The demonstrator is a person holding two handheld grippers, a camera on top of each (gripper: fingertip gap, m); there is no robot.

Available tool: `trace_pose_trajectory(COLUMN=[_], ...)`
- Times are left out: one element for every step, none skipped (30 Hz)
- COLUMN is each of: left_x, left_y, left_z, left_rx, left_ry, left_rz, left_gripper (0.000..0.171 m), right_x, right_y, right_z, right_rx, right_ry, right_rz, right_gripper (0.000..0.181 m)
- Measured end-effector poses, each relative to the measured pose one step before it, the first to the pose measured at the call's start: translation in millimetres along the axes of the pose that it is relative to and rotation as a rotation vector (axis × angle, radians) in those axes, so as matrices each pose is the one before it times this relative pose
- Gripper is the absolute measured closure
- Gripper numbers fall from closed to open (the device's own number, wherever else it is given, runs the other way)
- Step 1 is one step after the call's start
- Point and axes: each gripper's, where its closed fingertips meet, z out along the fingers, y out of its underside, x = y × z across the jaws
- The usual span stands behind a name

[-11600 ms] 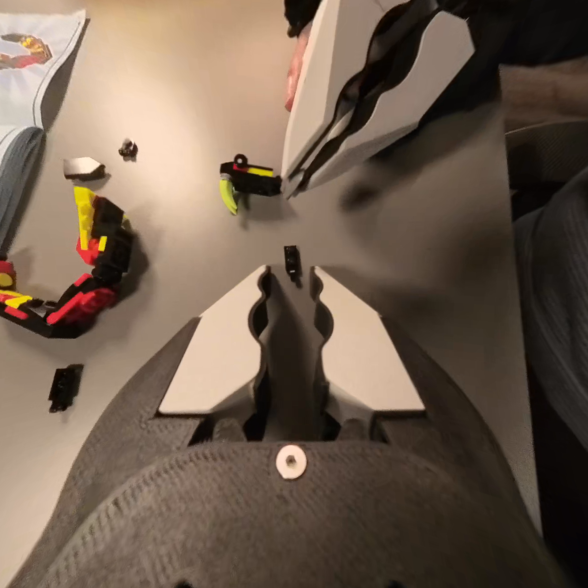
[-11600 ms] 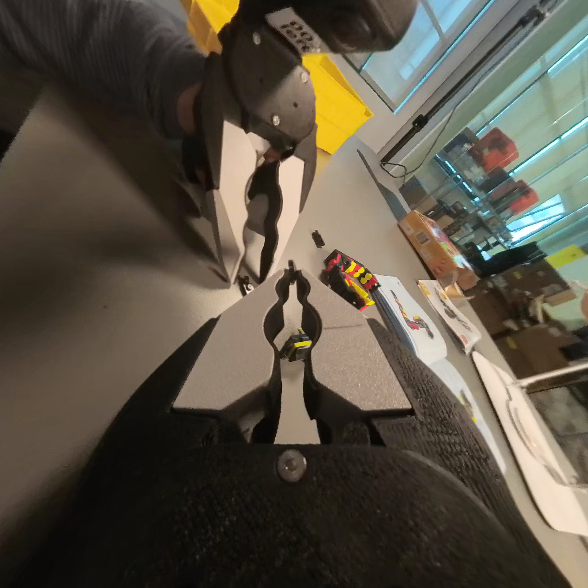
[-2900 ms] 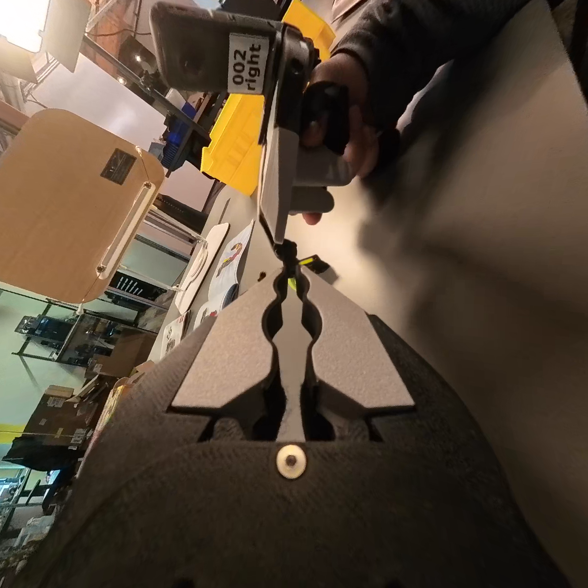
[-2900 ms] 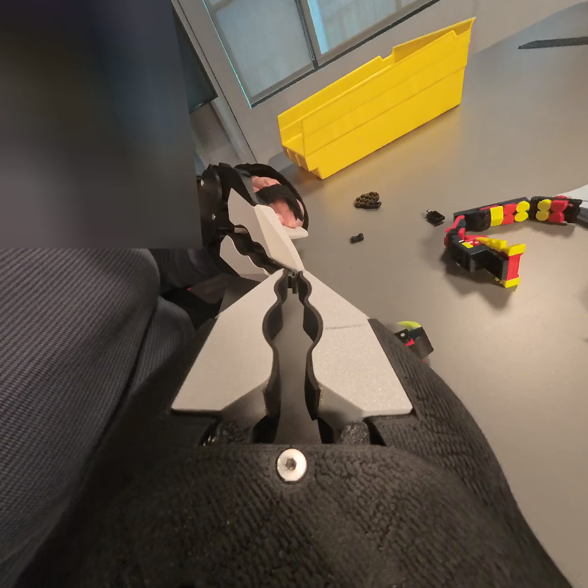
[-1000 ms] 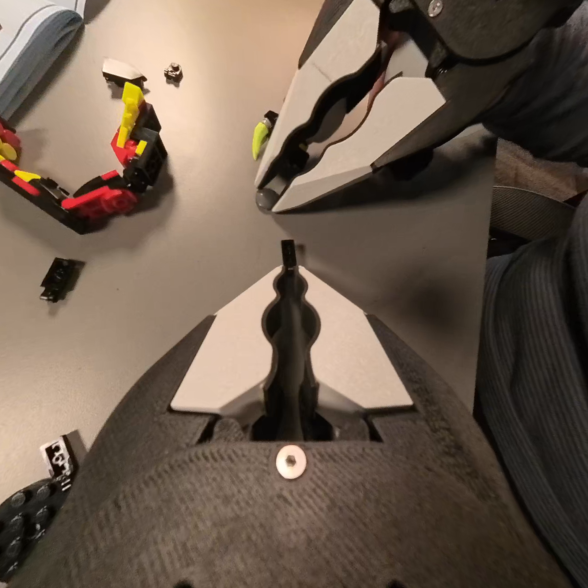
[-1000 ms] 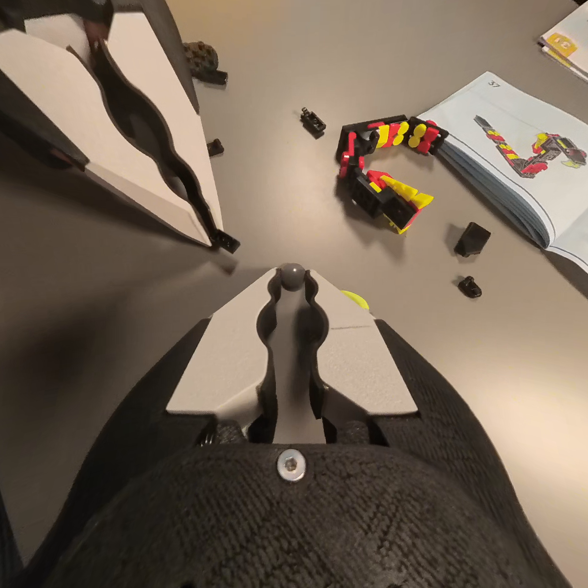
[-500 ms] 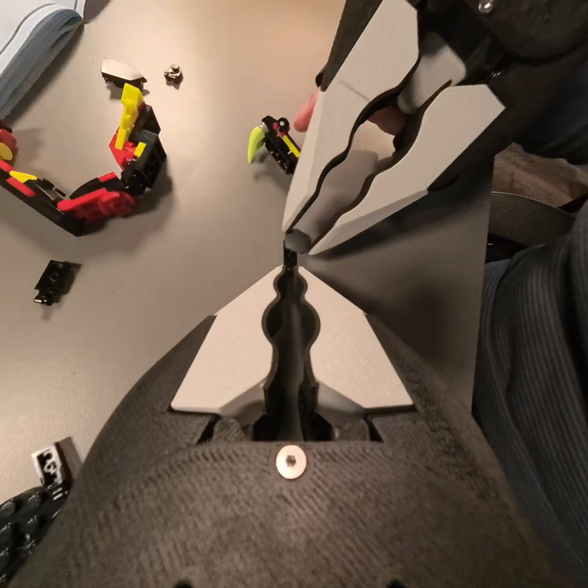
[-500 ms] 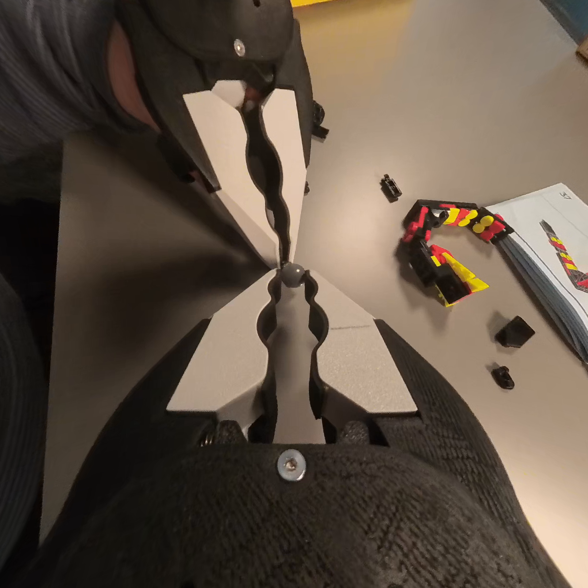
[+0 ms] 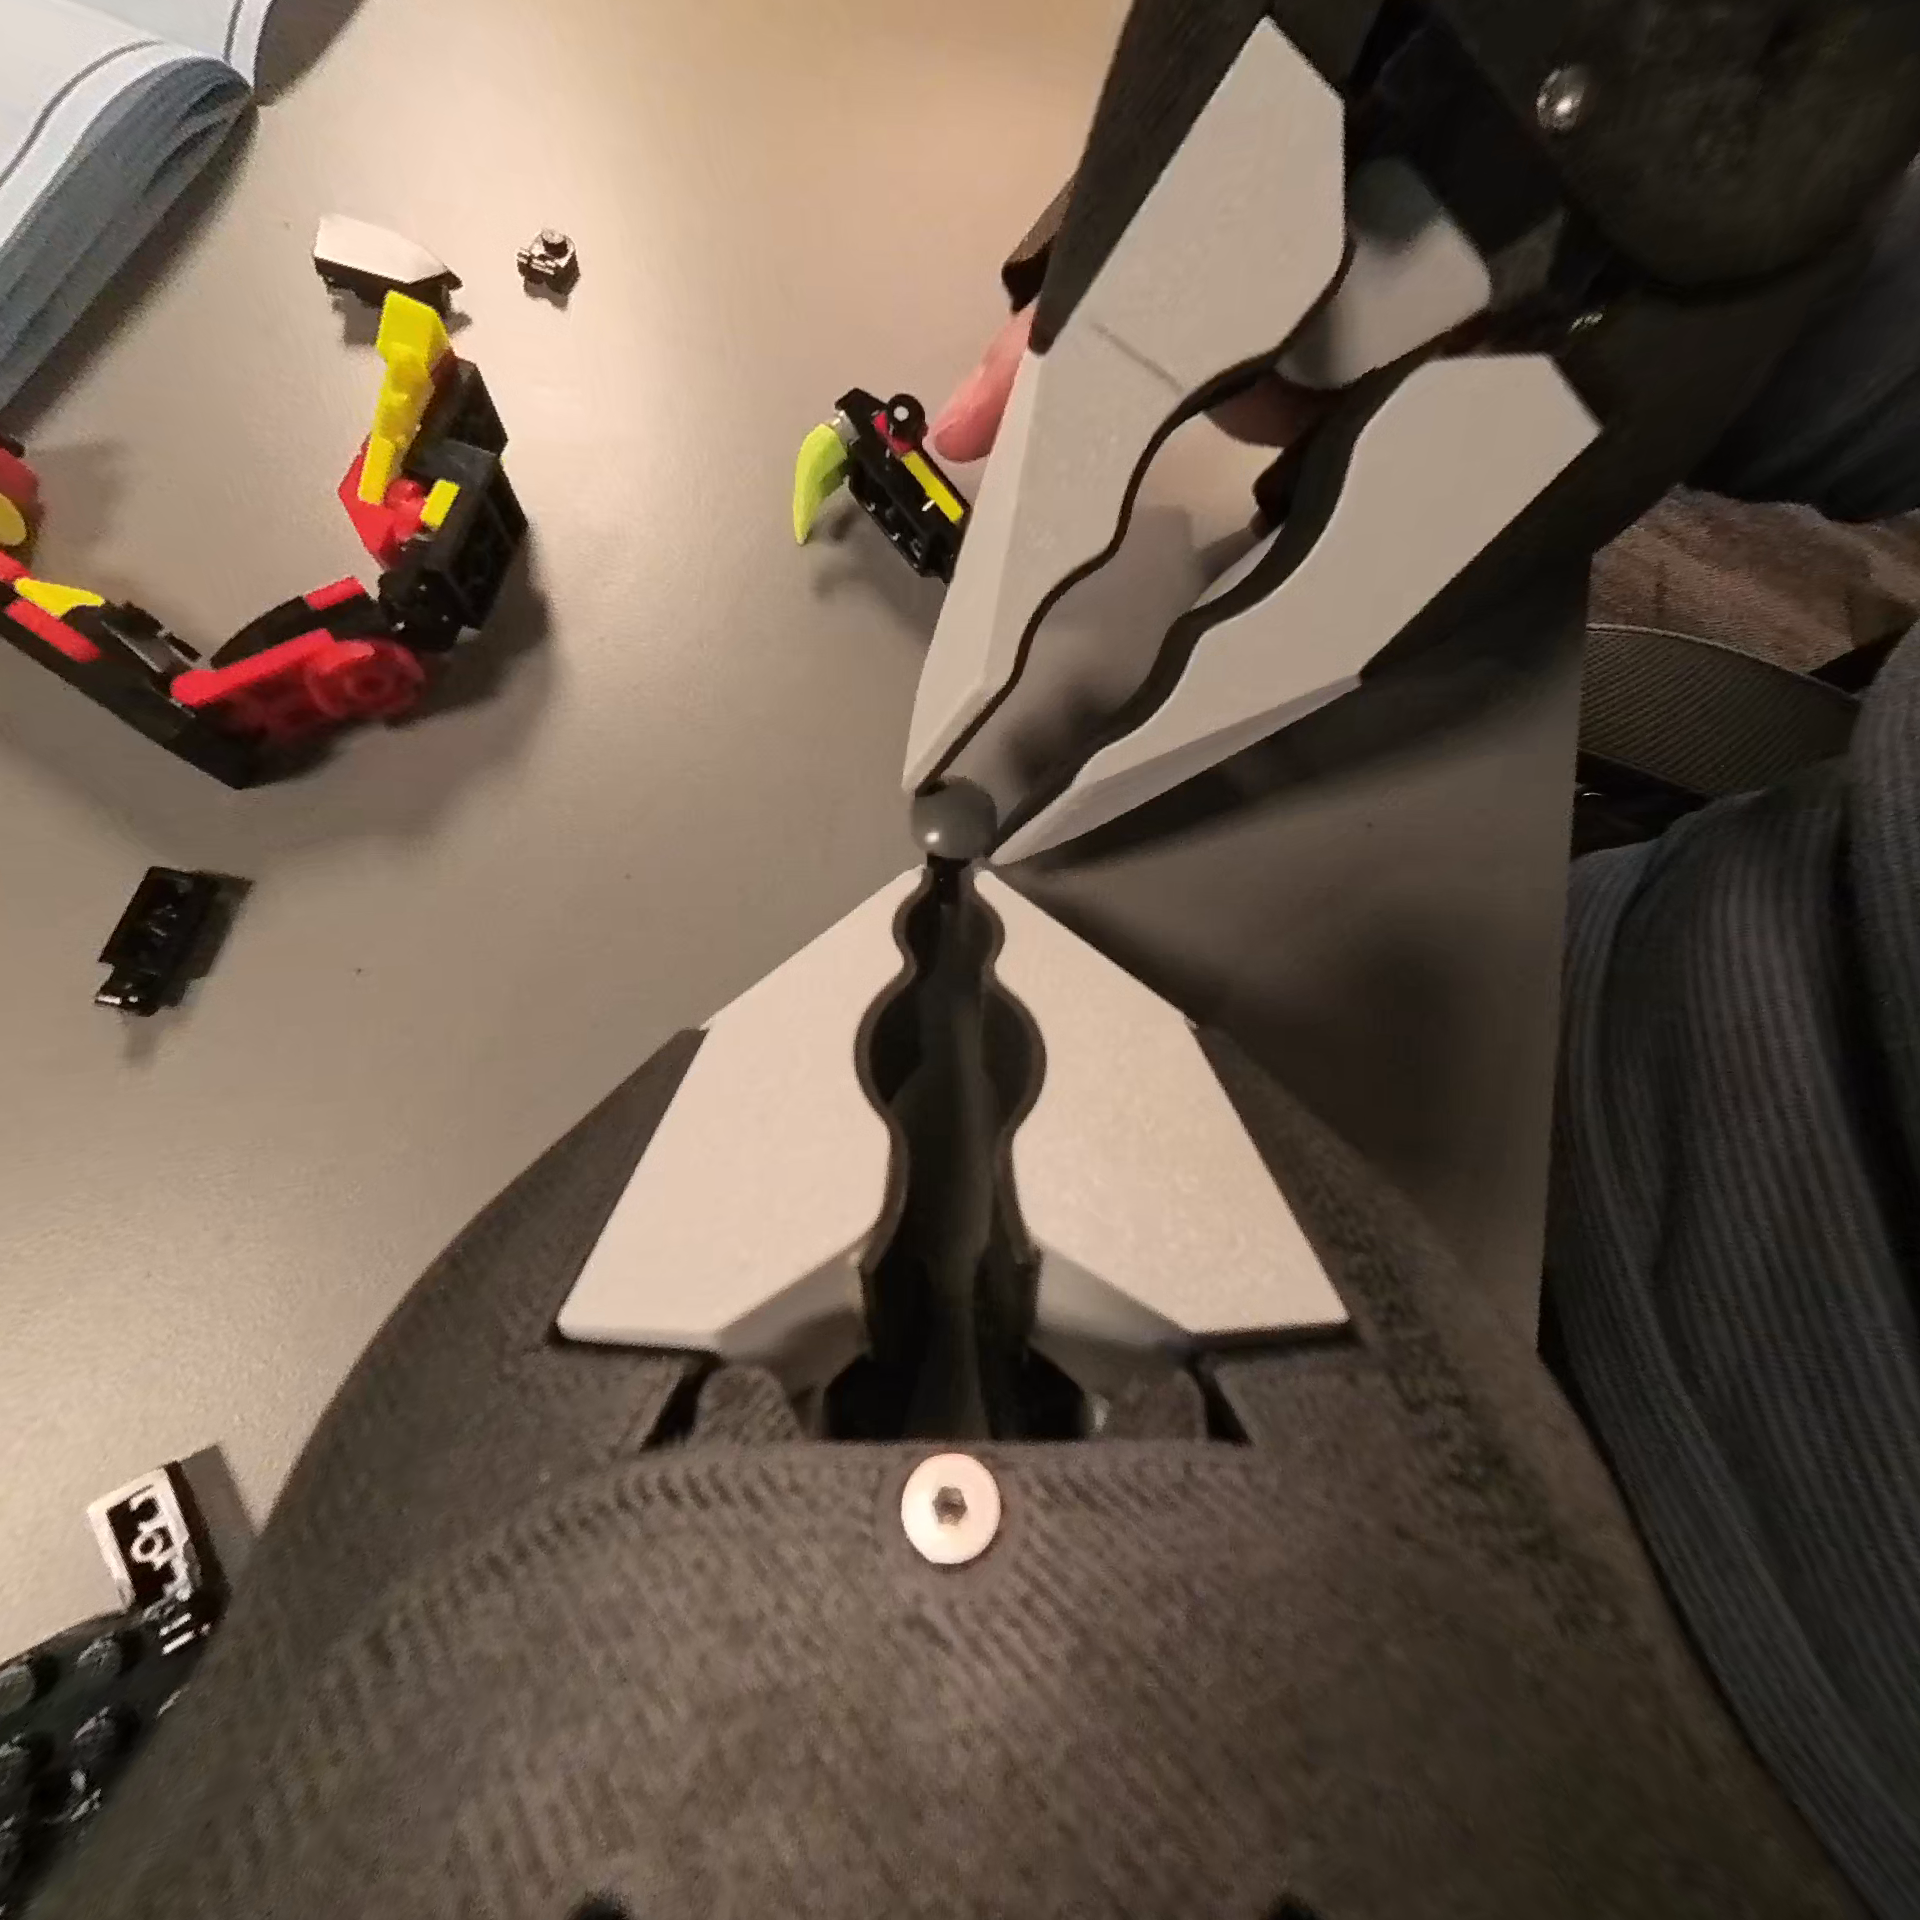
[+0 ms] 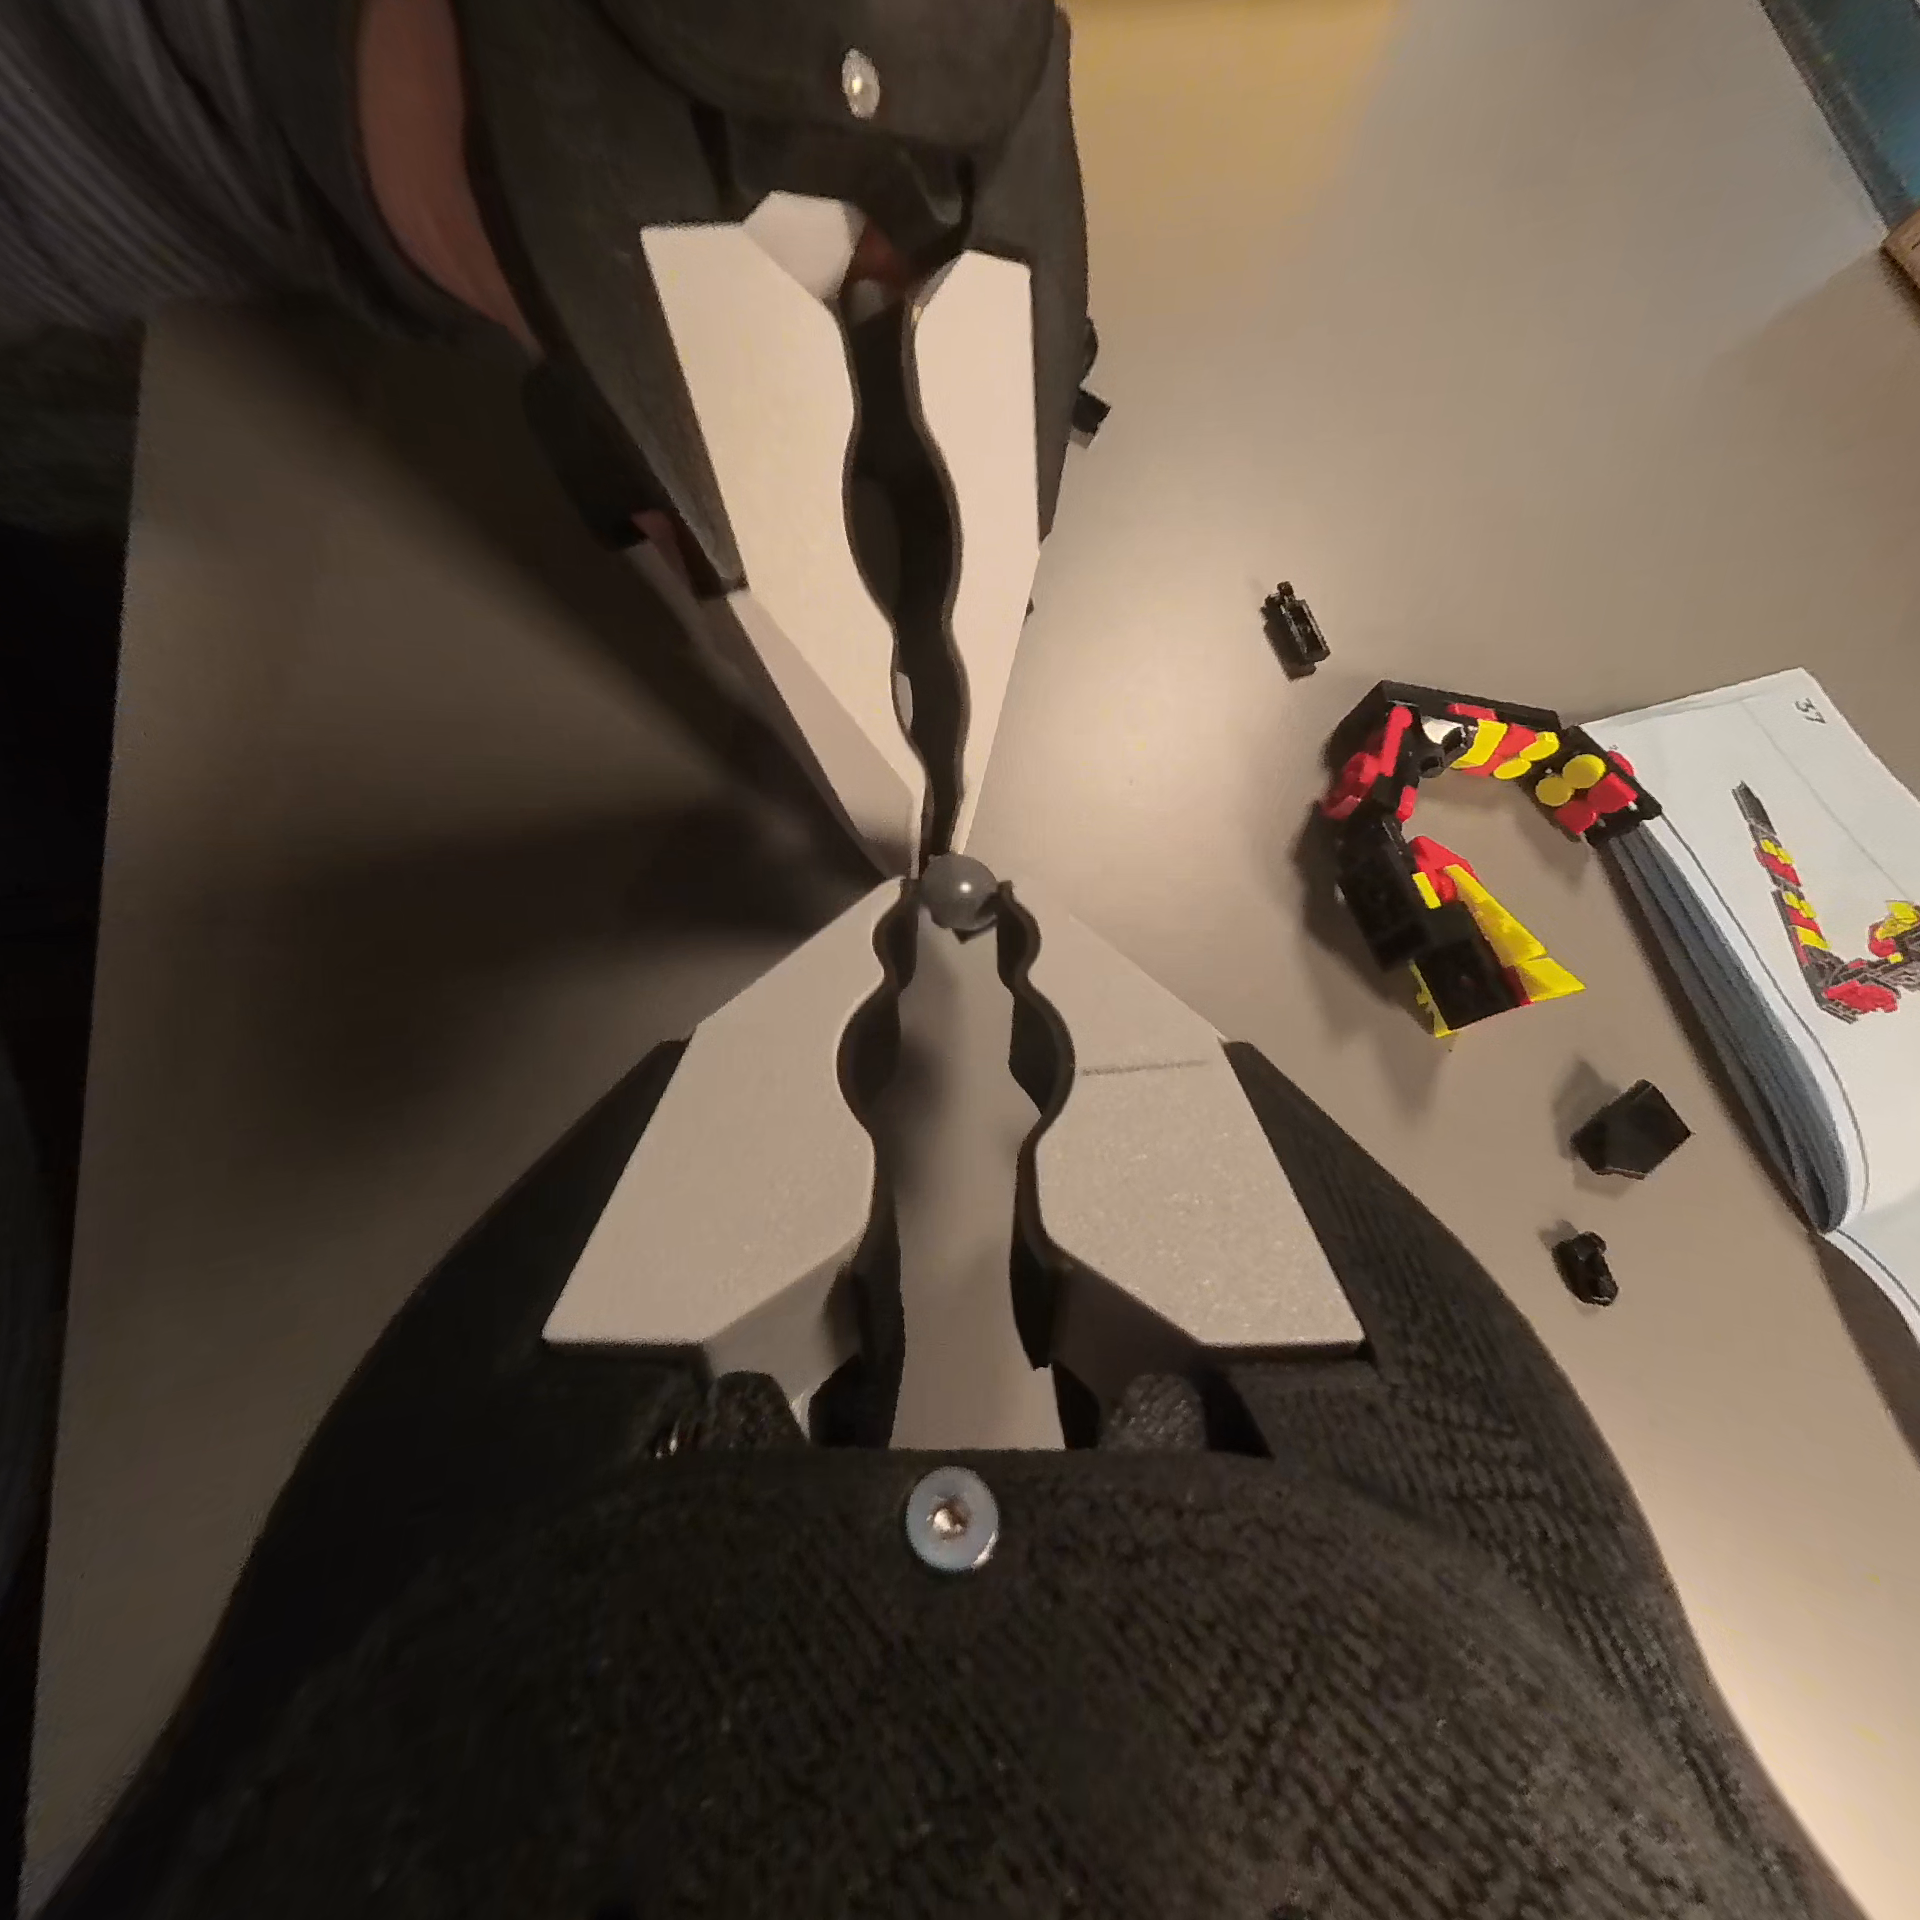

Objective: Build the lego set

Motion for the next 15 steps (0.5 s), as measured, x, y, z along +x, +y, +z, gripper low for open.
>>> trace_pose_trajectory(left_x=[-0.05, 0.01, 0.04, 0.04, -0.03, -0.08, -0.05, -0.10, -0.04, 0.20, 0.11, -0.04, -0.01, -0.05, 0.05], left_y=[-0.08, 0.02, -0.03, 0.02, -0.03, -0.08, -0.05, 0.10, 0.03, 0.01, -0.04, -0.01, 0.02, -0.08, -0.05], left_z=[-0.12, 0.02, -0.10, 0.07, -0.10, 0.04, -0.04, -0.02, -0.01, 0.00, -0.10, -0.04, -0.05, -0.13, 0.05], left_rx=[0.00116, 0.00076, 0.00025, 0.00024, 0.00027, 0.00060, 0.00071, 0.00014, -0.00018, -0.00006, 0.00043, 0.00056, 0.00040, 0.00042, 0.00052], left_ry=[0.0010, 0.0004, -0.0002, -0.0009, -0.0007, -0.0008, 0.0001, 0.0000, -0.0003, 0.0012, 0.0019, 0.0013, 0.0017, 0.0020, 0.0015], left_rz=[-0.0014, -0.0011, 0.0007, 0.0018, 0.0008, -0.0005, -0.0005, -0.0003, -0.0001, -0.0005, -0.0019, -0.0027, -0.0025, -0.0022, -0.0021], left_gripper=[0.169, 0.169, 0.169, 0.170, 0.170, 0.170, 0.170, 0.170, 0.169, 0.170, 0.169, 0.169, 0.169, 0.169, 0.169], right_x=[-0.57, -0.90, -0.48, -0.38, -0.09, 0.21, -0.11, -0.16, -0.01, -0.47, -0.72, -0.30, -0.22, -0.31, 0.33], right_y=[2.05, 1.39, 0.02, -0.31, 0.03, -0.05, -0.01, 0.47, 0.47, 0.10, 0.02, 0.17, -0.10, -0.02, 0.22], right_z=[0.47, 0.44, 0.12, -0.05, 0.04, -0.07, -0.12, 0.07, 0.02, -0.03, -0.15, -0.03, -0.02, -0.07, -0.12], right_rx=[-0.0105, -0.0049, 0.0034, 0.0029, 0.0012, 0.0014, 0.0018, -0.0015, -0.0028, 0.0000, 0.0005, 0.0003, 0.0016, 0.0019, 0.0005], right_ry=[0.0021, 0.0022, 0.0045, 0.0032, 0.0026, 0.0038, 0.0037, 0.0044, 0.0048, 0.0003, -0.0042, -0.0042, -0.0048, -0.0047, 0.0018], right_rz=[-0.0146, -0.0142, -0.0104, -0.0060, -0.0044, -0.0071, -0.0119, -0.0154, -0.0157, -0.0143, -0.0097, -0.0034, -0.0017, -0.0077, -0.0144], right_gripper=[0.168, 0.167, 0.167, 0.167, 0.166, 0.166, 0.166, 0.166, 0.166, 0.166, 0.165, 0.165, 0.164, 0.163, 0.164])
